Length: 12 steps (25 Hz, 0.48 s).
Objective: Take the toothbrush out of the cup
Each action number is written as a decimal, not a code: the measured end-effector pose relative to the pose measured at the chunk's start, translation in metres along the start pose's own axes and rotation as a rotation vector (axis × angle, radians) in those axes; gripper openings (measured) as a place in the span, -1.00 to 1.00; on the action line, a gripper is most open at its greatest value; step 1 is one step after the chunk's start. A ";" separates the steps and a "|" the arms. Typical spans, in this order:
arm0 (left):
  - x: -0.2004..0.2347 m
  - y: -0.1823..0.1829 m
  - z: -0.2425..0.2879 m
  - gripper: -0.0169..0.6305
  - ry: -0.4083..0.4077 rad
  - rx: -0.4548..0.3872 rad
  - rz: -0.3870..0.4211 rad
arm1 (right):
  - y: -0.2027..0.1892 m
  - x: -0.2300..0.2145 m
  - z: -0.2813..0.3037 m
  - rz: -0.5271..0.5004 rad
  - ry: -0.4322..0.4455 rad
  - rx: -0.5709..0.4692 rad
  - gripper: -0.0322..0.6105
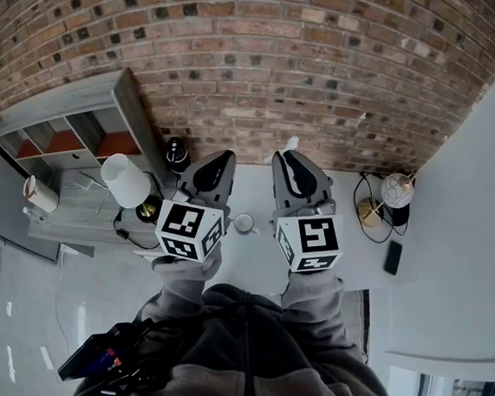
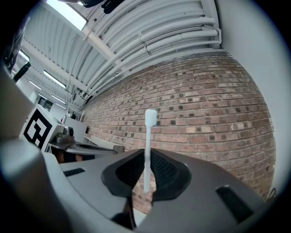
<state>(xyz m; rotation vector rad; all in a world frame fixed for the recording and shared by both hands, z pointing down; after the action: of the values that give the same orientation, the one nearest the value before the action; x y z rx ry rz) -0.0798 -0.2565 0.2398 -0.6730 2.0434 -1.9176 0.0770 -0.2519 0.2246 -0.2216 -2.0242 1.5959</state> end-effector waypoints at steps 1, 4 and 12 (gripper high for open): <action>0.000 0.000 -0.001 -0.94 0.001 0.000 -0.001 | 0.000 0.000 0.000 0.000 -0.001 0.000 -0.76; 0.001 -0.001 -0.002 -0.94 0.003 -0.001 -0.002 | 0.000 0.001 -0.002 0.000 -0.002 -0.004 -0.76; -0.004 -0.002 -0.004 -0.94 0.000 0.003 -0.002 | 0.002 0.003 -0.007 0.000 -0.002 -0.010 -0.76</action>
<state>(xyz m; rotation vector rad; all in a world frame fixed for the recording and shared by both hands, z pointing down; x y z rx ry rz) -0.0783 -0.2508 0.2419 -0.6756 2.0404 -1.9209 0.0775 -0.2439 0.2242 -0.2234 -2.0341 1.5874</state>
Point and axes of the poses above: the fingertips, and each gripper's own axes: z forward along the fingers, x to its left, y out of its top, the point moved 7 cm from there along -z, backward along the fingers, and after that the axes turned 10 degrees about -z, right-handed, at the moved point
